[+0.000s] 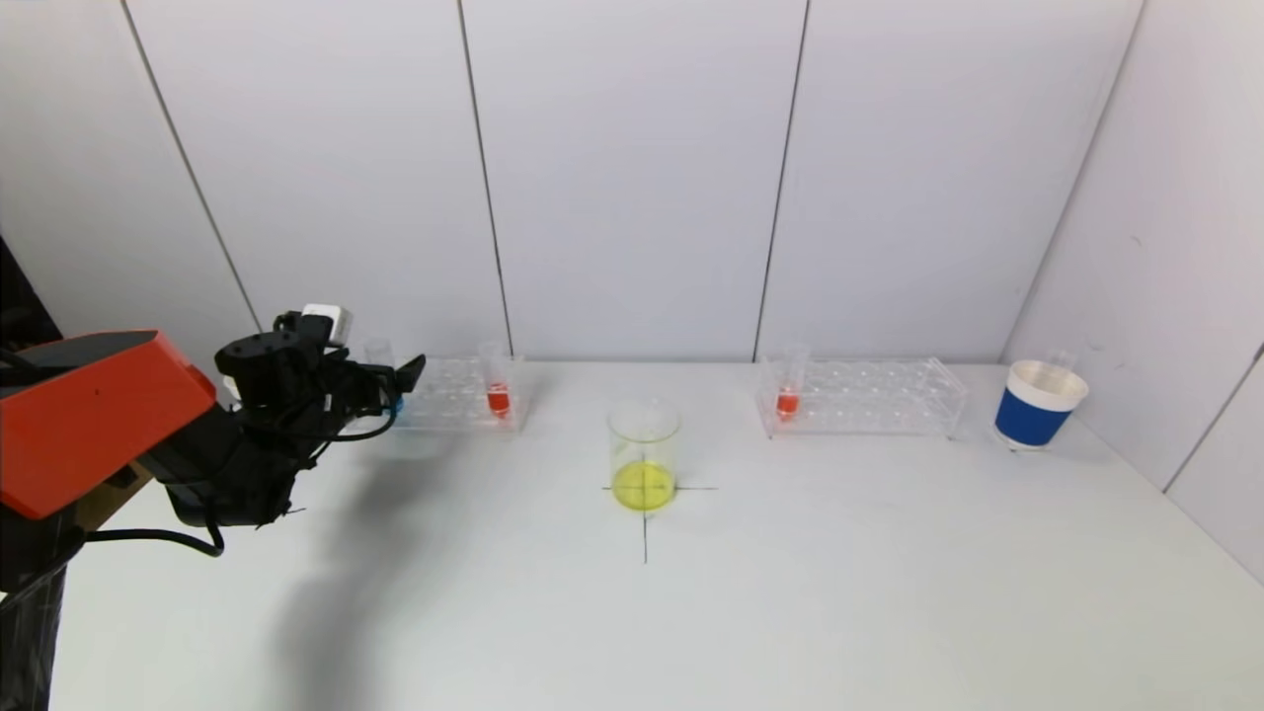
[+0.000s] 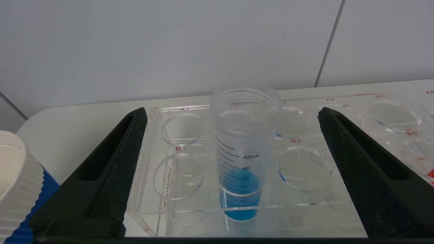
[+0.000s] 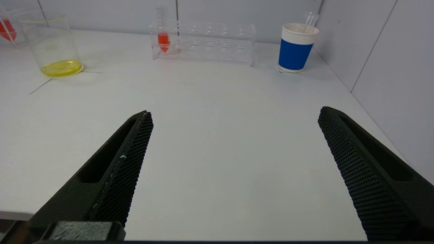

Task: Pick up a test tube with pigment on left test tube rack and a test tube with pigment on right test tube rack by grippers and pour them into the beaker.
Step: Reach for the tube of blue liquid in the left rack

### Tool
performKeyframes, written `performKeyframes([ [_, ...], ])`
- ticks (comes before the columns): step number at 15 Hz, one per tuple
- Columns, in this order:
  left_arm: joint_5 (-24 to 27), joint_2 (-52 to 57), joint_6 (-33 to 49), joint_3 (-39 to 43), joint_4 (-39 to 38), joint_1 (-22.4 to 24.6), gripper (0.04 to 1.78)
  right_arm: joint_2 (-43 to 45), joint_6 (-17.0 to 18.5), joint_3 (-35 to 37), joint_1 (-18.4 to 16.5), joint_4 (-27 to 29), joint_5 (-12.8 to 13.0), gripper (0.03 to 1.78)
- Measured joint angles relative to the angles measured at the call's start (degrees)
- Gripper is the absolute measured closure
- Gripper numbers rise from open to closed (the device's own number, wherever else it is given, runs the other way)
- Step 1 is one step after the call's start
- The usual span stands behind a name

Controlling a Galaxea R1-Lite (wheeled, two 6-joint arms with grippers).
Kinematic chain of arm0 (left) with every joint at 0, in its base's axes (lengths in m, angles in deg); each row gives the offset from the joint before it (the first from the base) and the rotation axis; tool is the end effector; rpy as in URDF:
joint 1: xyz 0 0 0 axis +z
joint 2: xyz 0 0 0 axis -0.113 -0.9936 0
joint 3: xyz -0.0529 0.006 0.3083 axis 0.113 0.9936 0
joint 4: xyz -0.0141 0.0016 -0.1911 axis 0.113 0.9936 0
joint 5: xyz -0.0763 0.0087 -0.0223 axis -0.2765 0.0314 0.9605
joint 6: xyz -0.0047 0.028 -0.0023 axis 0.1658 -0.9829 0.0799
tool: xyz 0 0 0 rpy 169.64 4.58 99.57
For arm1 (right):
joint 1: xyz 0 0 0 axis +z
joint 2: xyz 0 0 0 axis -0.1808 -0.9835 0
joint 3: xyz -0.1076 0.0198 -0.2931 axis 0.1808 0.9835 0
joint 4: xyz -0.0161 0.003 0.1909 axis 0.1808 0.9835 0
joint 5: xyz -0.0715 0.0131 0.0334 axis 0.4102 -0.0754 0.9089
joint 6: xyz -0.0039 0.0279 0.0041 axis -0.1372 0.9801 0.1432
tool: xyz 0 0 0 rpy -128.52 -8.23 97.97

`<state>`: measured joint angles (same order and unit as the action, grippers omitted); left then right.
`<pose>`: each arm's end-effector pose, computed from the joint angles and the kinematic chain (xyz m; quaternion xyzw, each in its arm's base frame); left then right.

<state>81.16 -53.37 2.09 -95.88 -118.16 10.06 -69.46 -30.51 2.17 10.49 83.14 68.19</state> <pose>0.4417 0.0237 0.0703 0.0239 0.0265 -0.0380 0.9986 -0.0284 0.0008 0.0764 -0.0205 -0.0054 0.0156 0.9997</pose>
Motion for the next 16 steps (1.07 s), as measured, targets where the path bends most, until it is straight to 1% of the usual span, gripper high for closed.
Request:
performKeyframes([
  [3,-0.1,-0.6,-0.2,0.4,-1.5,-0.2,0.06,0.0,0.0,0.0,0.0,0.0,0.0,0.04],
  [16,-0.1,-0.9,-0.1,0.5,-1.6,-0.4,0.06,0.0,0.0,0.0,0.0,0.0,0.0,0.04],
])
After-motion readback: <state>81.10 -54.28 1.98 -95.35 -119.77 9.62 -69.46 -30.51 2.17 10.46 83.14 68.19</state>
